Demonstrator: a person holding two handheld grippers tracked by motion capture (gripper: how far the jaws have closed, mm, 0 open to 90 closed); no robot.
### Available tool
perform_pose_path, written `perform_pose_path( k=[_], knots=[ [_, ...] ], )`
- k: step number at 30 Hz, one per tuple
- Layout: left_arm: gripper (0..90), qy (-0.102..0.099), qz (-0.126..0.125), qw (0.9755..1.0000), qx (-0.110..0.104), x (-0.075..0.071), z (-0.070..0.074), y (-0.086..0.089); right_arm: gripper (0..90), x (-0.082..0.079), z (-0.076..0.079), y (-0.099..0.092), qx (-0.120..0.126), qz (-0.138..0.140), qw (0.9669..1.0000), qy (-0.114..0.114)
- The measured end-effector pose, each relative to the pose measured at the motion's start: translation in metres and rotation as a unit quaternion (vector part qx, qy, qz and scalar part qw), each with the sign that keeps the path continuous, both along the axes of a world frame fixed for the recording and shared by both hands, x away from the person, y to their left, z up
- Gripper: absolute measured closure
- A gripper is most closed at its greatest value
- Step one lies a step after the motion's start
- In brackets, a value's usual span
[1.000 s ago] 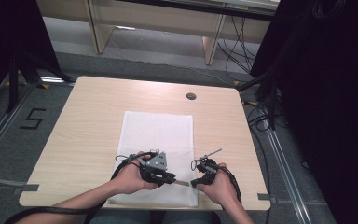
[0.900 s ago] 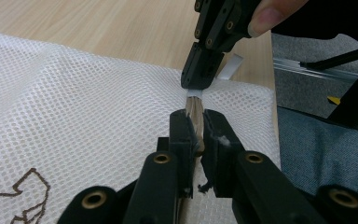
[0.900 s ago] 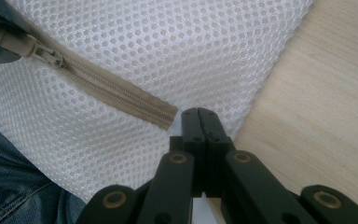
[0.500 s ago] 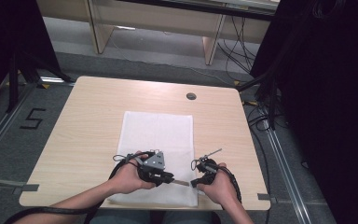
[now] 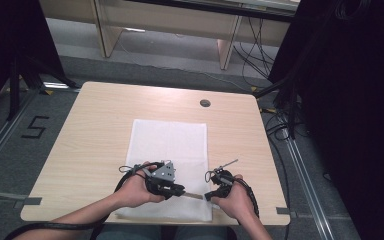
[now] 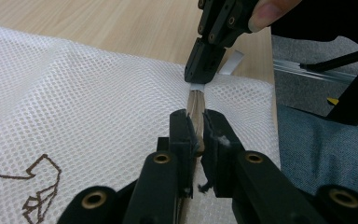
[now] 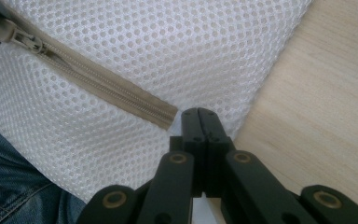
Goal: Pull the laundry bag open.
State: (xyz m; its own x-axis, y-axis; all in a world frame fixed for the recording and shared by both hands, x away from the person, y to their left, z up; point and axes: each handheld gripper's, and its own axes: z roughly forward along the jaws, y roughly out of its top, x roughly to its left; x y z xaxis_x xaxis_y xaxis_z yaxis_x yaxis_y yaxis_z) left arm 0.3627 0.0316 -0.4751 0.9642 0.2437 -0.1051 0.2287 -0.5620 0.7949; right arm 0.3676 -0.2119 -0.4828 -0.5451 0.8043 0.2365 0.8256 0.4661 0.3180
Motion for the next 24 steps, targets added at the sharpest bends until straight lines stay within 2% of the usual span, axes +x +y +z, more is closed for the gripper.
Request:
perform_pose_path(
  k=[6,7,8,10,12,13,17,19,20,22,23,24],
  knots=[
    [81.6,0.003,0.005,1.0,-0.004,0.0004,0.0009,0.0042,90.0,-0.0001,0.0001,-0.0001,0.003,0.001,1.0,0.0],
    [81.6,0.003,0.003,1.0,-0.004,0.0003,0.0003,0.0045,90.0,-0.0006,0.0004,0.0004,0.003,-0.004,1.0,0.002],
    [81.6,0.003,0.003,1.0,-0.002,-0.0002,0.0,0.0045,90.0,-0.0021,0.002,0.0018,0.003,-0.015,0.9997,0.017],
    [81.7,0.003,0.003,1.0,-0.003,-0.0002,0.0002,0.0046,90.0,-0.0011,0.0012,0.0008,0.001,-0.007,1.0,0.007],
    [81.6,-0.004,0.0,1.0,0.003,0.0013,0.0015,0.0062,90.0,-0.0014,0.0015,0.001,0.001,-0.009,0.9999,0.009],
    [81.6,-0.001,0.002,1.0,0.001,0.0009,0.0021,0.0067,90.0,-0.0004,0.0001,0.0001,0.002,-0.003,1.0,0.001],
    [81.6,0.002,0.003,1.0,-0.004,0.0008,0.0023,0.0075,90.0,-0.0028,0.0024,0.0028,0.004,-0.022,0.9995,0.024],
    [81.7,0.003,0.002,1.0,-0.003,0.0003,0.0015,0.0079,90.0,-0.0017,0.0019,0.0015,0.001,-0.013,0.9998,0.015],
    [81.6,-0.005,-0.001,1.0,0.005,0.0015,0.0016,0.0092,90.0,-0.0011,0.0012,0.0008,0.001,-0.008,0.9999,0.007],
    [81.7,0.0,0.001,1.0,-0.001,0.001,0.0019,0.009,90.0,-0.0026,0.0021,0.003,0.001,-0.022,0.9995,0.021],
    [81.7,-0.003,0.0,1.0,-0.001,0.002,0.0023,0.0096,90.0,-0.0031,0.0018,0.0039,0.004,-0.028,0.9993,0.023],
    [81.6,-0.003,0.0,1.0,-0.001,0.002,0.0023,0.0096,90.0,-0.0028,0.0014,0.003,0.008,-0.023,0.9995,0.018]
  ],
)
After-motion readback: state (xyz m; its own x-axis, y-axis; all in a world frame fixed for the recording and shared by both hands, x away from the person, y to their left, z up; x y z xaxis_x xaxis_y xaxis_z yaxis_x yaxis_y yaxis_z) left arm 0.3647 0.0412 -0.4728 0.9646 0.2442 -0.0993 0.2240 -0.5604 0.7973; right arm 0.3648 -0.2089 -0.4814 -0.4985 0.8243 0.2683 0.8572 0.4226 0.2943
